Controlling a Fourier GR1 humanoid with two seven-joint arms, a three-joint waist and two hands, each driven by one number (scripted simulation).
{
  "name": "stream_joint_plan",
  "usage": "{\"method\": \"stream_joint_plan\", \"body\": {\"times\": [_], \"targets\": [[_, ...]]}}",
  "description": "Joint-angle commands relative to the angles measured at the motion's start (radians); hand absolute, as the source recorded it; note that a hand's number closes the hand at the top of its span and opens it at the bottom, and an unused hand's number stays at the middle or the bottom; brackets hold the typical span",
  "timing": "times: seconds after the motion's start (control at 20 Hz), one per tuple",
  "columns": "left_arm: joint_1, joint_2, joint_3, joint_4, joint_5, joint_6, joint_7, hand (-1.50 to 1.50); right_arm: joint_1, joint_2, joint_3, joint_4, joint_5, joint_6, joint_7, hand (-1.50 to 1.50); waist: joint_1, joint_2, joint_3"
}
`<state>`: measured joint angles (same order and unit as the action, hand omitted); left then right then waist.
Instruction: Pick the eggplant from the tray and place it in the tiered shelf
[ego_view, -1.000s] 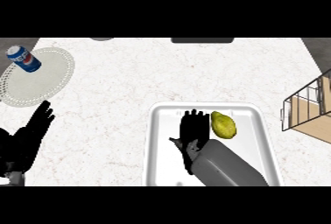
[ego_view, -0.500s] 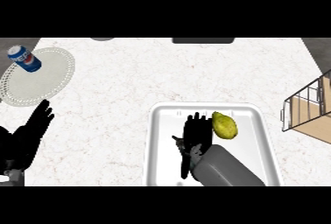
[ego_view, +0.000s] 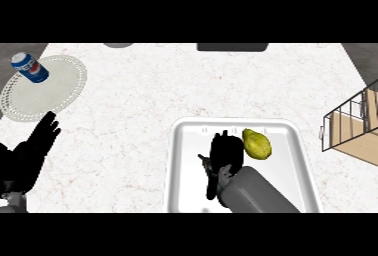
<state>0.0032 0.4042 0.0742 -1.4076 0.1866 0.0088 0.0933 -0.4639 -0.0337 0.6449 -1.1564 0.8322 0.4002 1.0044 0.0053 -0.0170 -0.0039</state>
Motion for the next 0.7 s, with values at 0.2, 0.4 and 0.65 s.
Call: {"method": "stream_joint_plan", "body": {"times": [0.2,0.4,0.65], "targets": [[0.078,-0.051,-0.021,-0.064,-0.03,0.005,-0.009,0.0,0.045,0.008,0.03,0.022,0.117,0.003,0.031,1.5,0.003,0.015,0.004],[0.012,-0.023,0.03,-0.065,-0.02,-0.007,0.057,0.0,0.021,0.012,0.02,-0.058,0.172,0.027,0.02,1.5,-0.002,0.015,0.004],[0.067,-0.022,0.048,-0.057,-0.026,-0.012,0.005,0.0,0.167,-0.177,0.006,-0.425,0.174,-0.017,-0.074,1.5,-0.027,0.005,0.004]]}}
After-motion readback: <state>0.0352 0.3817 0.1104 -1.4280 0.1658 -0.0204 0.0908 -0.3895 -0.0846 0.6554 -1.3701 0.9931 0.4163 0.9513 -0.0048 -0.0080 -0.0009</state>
